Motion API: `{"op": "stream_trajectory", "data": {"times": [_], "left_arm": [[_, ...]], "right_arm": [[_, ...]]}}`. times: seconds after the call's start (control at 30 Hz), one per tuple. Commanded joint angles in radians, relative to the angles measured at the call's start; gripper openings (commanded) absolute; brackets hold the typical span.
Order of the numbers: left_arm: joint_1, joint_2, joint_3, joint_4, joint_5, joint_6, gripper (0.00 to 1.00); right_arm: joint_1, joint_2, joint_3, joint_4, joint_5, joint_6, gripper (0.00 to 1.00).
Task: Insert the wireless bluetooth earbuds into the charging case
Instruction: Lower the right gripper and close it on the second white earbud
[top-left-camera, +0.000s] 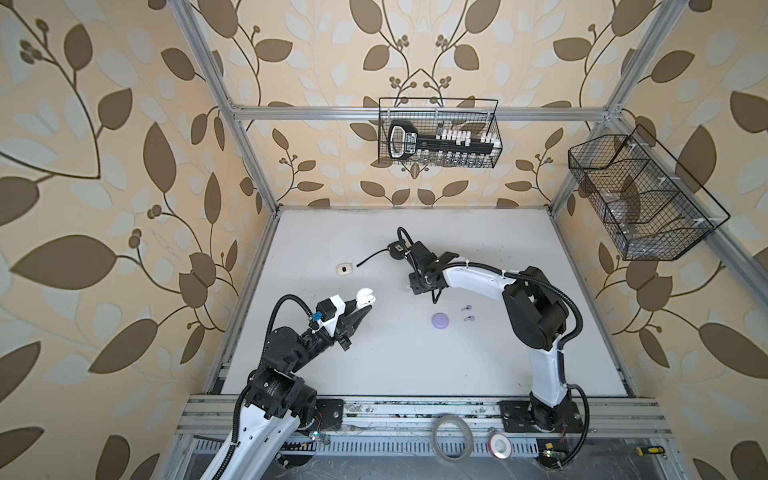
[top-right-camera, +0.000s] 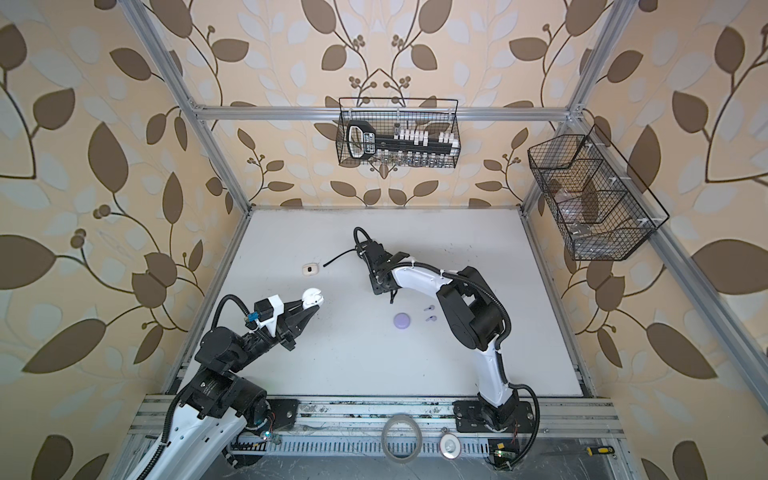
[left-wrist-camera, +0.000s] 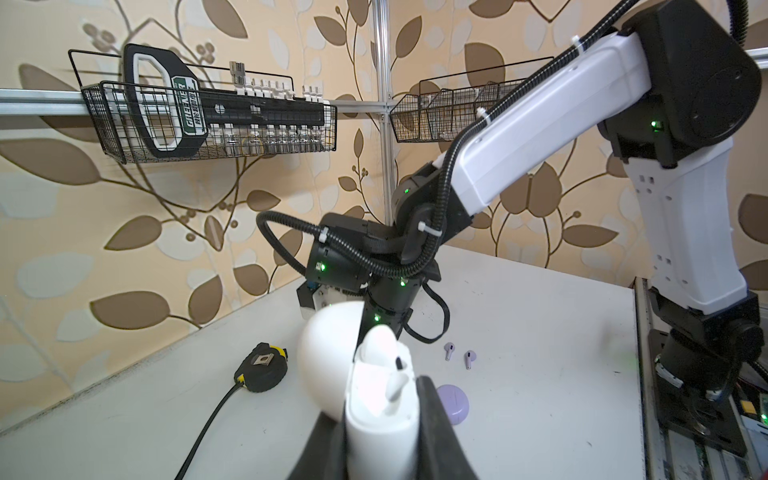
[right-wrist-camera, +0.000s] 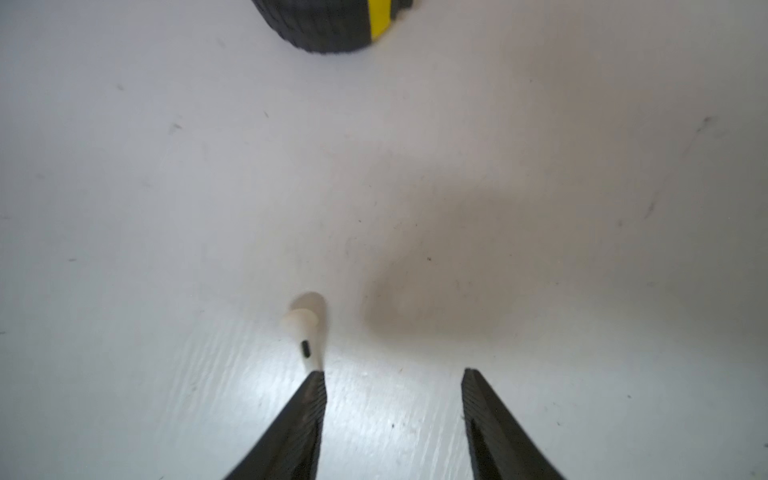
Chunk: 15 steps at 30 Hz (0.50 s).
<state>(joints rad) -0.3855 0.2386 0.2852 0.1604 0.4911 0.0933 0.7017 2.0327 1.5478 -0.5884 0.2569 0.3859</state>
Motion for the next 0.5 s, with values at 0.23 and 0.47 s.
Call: {"op": "stream_trajectory", "data": {"times": [0.23,0.47], "left_arm": [[-0.001,-0.035,0.050,0.019,0.017,0.005,0.00],[-0.001,-0.046,0.049,0.014,0.010,0.008,0.00]], "right_arm": [[0.046,0.171,0.350,-0.268,-0.063,-0.059,0.56],[0.036,0.263,0.425,-0.323,-0.053,-0.074,0.56]]}}
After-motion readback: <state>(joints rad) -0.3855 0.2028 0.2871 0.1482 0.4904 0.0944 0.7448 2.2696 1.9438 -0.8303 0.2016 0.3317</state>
